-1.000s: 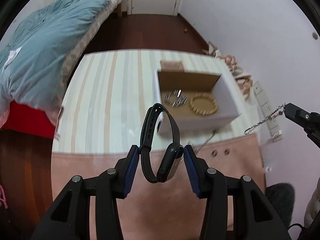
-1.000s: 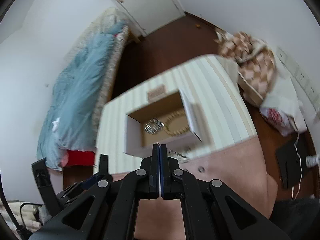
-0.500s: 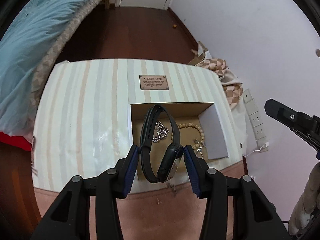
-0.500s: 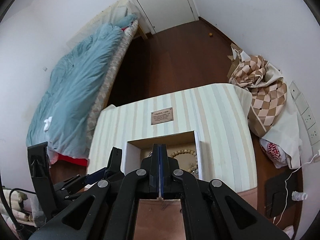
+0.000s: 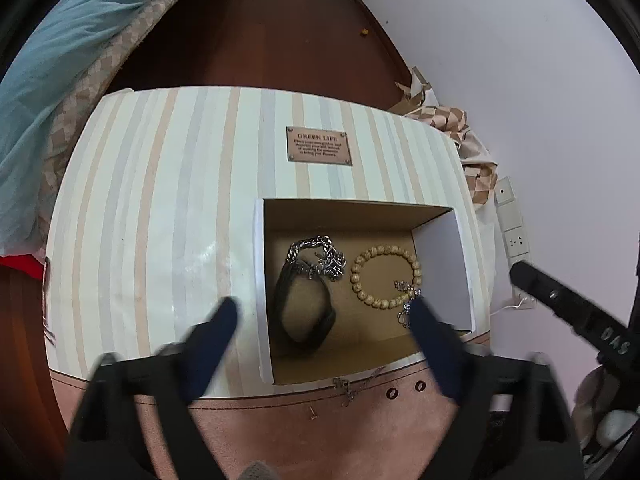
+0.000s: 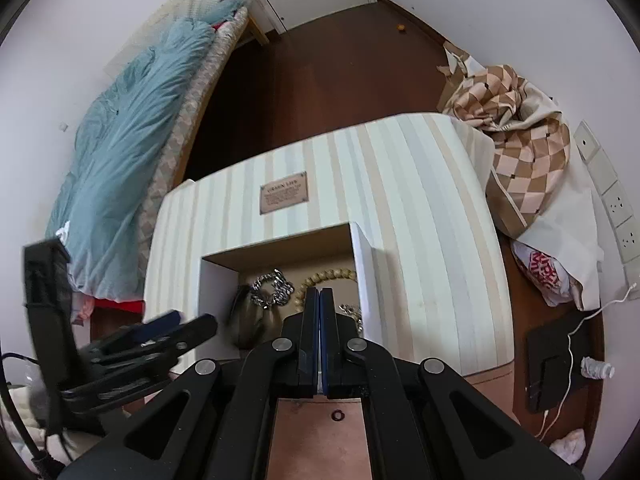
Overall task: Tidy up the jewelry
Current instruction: 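Lower the watch band and link bracelet into the box and release, then withdraw both tools and move toward the remaining small items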
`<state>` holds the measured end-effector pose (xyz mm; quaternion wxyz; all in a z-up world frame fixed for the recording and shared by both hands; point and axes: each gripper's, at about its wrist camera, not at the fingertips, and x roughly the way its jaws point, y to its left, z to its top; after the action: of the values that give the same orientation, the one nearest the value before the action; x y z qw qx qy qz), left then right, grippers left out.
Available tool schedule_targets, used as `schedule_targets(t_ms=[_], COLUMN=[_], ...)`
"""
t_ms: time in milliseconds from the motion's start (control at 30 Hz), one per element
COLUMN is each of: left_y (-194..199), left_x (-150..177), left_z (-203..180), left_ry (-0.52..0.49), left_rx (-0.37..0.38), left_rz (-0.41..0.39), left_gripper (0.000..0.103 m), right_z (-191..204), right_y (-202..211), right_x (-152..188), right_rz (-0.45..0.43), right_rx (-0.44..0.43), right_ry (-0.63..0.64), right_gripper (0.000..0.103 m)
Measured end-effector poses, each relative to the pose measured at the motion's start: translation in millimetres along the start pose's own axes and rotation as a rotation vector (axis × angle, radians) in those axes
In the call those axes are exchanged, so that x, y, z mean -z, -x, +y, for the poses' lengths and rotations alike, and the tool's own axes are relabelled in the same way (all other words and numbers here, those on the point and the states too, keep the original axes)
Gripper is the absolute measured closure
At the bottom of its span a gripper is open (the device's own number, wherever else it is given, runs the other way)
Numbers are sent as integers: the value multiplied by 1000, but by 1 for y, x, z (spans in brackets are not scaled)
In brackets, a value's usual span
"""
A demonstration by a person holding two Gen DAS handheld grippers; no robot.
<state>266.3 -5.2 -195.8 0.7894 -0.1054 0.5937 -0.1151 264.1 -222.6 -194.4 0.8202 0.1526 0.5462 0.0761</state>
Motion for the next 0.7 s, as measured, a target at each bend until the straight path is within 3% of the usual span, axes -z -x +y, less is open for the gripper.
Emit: schedule_targets(t_ms=[100, 167, 200, 233, 300, 433, 700], left_y=[7, 12, 14, 16, 18, 19, 33], left_x=[0, 2, 4, 6, 11, 24, 38], left_z=[2, 6, 8, 9, 11, 17, 13], left_ry=[1, 8, 7, 4, -7, -13, -21], left_rx=[-28, -59, -87, -119, -179, -276, -347], left_rz=[-14, -36, -50, -65, -94, -131, -189], left_gripper=[11, 11, 10, 6, 1, 1, 1], right_z=[2, 2, 4, 5, 10, 18, 25], right_y=[-1, -1, -2, -3, -5, -10, -4], right_x=[2, 4, 6, 8, 14, 27, 42], right_rz=[9, 13, 15, 15, 6, -3, -27], right_rx=[26, 65, 105, 136, 195, 283, 309], right_ry=[13, 28, 46, 57, 96, 143, 143], right_gripper=[102, 94, 73, 40, 6, 5, 5])
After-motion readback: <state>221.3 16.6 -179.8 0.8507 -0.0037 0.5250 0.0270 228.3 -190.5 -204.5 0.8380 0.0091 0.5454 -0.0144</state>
